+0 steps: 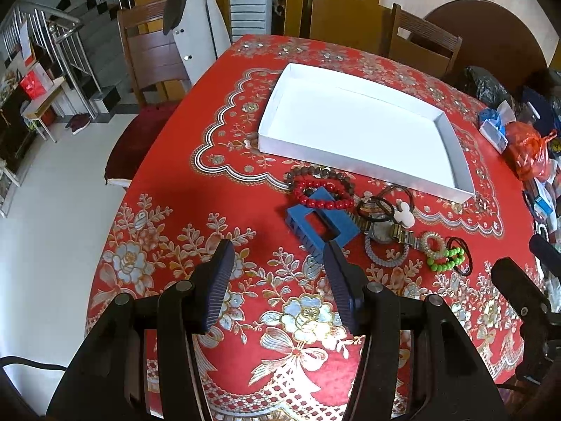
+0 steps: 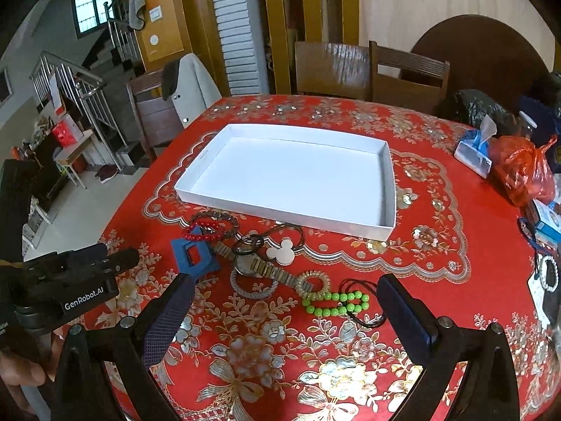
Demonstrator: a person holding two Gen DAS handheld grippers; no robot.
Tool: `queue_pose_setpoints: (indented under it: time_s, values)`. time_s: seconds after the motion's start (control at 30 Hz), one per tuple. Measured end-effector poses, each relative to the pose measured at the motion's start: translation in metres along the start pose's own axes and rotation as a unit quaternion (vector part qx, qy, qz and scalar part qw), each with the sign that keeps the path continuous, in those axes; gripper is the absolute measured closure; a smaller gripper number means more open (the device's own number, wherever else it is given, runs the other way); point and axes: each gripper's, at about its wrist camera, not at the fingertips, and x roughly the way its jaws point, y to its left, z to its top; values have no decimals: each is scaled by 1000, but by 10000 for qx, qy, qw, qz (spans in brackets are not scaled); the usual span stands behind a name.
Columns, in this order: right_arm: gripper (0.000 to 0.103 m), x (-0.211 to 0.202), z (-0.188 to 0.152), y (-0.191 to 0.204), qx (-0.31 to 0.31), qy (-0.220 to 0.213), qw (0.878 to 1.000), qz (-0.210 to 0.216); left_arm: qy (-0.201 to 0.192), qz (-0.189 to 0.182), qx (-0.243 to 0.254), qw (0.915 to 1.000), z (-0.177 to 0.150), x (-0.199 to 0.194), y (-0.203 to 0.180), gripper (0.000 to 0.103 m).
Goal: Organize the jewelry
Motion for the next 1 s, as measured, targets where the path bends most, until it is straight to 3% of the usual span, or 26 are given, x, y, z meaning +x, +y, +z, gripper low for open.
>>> queue_pose_setpoints:
  time_s: [0.6, 1.0]
  values:
    - [0, 2, 0, -1, -6, 66, 9999, 106, 54, 22, 30, 10000, -1, 4, -4, 51]
    - [0, 9, -2, -1, -21, 165, 9999, 14, 180, -164, -8, 9997, -1, 10, -3, 51]
